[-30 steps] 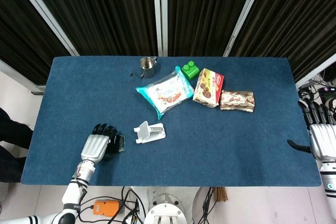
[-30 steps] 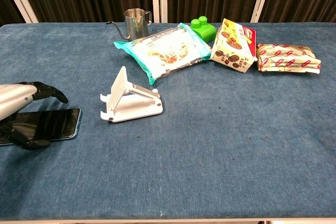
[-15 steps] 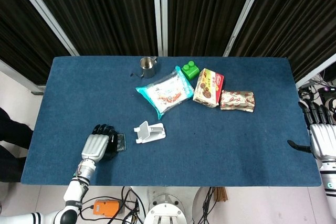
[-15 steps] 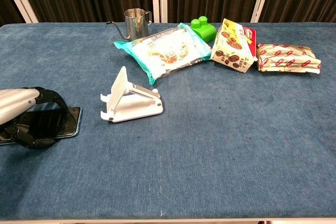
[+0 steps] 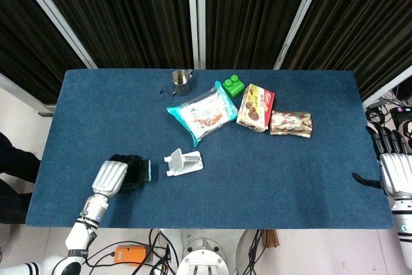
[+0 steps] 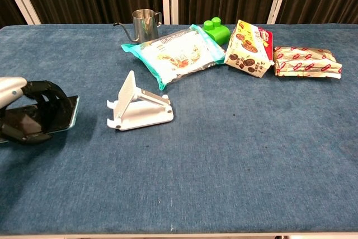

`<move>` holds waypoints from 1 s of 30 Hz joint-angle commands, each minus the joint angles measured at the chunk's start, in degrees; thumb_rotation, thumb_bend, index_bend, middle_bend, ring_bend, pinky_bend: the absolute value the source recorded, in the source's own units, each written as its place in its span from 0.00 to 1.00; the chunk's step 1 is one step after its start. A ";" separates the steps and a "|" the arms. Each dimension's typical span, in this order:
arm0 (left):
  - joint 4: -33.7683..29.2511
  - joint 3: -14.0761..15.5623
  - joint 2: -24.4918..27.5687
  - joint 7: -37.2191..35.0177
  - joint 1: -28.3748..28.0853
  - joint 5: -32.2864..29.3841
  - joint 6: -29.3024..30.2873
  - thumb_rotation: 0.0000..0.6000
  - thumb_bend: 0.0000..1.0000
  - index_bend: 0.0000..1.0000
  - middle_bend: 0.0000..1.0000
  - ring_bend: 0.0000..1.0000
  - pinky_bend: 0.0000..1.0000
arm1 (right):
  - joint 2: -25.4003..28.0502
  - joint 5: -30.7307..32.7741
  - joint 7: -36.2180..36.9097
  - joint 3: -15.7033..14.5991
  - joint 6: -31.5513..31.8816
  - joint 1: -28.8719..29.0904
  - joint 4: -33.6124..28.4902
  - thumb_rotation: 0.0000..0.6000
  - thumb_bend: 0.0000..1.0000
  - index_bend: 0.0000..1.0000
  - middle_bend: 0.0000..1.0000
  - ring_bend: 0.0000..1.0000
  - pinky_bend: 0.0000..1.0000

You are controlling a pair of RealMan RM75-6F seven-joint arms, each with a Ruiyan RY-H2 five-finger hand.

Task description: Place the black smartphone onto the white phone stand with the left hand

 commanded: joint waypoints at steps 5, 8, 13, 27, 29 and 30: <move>7.26 1.55 2.04 -18.54 -1.79 7.79 -1.42 1.00 0.43 0.41 0.45 0.40 0.39 | -0.08 0.08 -0.34 -0.03 -0.05 0.00 -0.34 1.00 0.10 0.00 0.03 0.00 0.04; 10.19 1.39 1.25 -23.03 -2.28 9.73 -0.53 1.00 0.44 0.41 0.47 0.41 0.40 | 0.00 0.09 -0.63 0.00 -0.08 0.06 -0.67 1.00 0.10 0.00 0.03 0.00 0.04; 11.55 0.60 1.08 -28.90 -2.73 11.27 1.20 1.00 0.44 0.41 0.50 0.45 0.43 | 0.30 -0.01 -0.92 0.20 0.37 0.00 -1.19 1.00 0.10 0.00 0.03 0.00 0.04; 1.83 -4.07 -0.58 -38.25 -3.62 7.87 3.23 0.93 0.45 0.41 0.50 0.44 0.44 | 1.11 -0.35 -1.14 0.32 1.98 -0.78 -2.20 1.00 0.10 0.00 0.03 0.00 0.04; 1.22 -4.57 -2.12 -38.32 -4.06 7.26 2.77 0.90 0.45 0.41 0.50 0.44 0.44 | 1.27 -0.25 -1.07 0.34 1.90 -0.80 -2.25 1.00 0.10 0.00 0.03 0.00 0.04; 1.46 -4.88 -3.32 -37.68 -4.40 6.97 2.56 0.89 0.45 0.41 0.50 0.44 0.44 | 1.41 -0.19 -1.09 0.37 1.90 -0.82 -2.28 1.00 0.10 0.00 0.03 0.00 0.04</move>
